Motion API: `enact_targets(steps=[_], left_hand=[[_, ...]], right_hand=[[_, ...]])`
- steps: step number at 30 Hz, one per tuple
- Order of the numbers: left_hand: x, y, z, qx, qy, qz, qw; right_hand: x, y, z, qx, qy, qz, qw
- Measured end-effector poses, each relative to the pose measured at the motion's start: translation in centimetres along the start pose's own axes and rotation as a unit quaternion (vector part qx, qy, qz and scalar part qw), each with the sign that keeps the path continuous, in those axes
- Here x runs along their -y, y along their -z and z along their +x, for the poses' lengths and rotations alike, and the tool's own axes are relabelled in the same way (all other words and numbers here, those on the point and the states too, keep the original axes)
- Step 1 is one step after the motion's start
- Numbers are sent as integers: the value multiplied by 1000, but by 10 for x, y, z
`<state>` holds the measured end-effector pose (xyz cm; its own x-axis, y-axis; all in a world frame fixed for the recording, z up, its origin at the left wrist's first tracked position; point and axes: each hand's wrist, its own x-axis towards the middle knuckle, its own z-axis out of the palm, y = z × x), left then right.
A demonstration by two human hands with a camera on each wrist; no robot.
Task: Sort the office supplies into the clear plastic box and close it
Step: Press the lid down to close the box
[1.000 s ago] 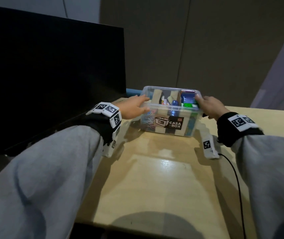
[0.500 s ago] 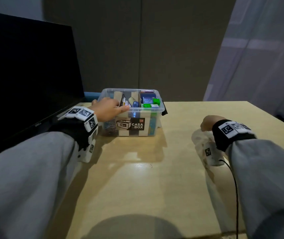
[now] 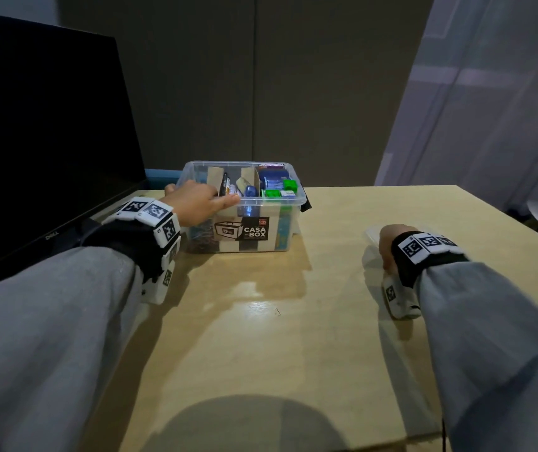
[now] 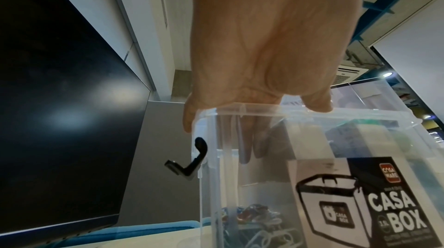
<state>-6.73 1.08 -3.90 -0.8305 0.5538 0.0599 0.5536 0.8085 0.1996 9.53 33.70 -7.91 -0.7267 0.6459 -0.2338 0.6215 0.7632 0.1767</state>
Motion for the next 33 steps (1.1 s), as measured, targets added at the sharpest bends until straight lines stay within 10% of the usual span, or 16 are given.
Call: enact_targets(steps=[5,9,15,21,33], left_hand=[[2,-1,0,-2,-1,2,1000],[2,-2,0,-4,0,5,1000],[2,-4,2,-12,1,15,1000],[1,-6,1,-18,-1,18,1000],[0,-2,-1,-6,1,16,1000]], right_hand=[[8,-29,68,-13,-6,29,999],[47,-4,18,14,26,32,999],[44,-71,181,33,28,100,994],[81,-3,2,-19,102,67,992],[43,69,-42,-105,60,196,973]])
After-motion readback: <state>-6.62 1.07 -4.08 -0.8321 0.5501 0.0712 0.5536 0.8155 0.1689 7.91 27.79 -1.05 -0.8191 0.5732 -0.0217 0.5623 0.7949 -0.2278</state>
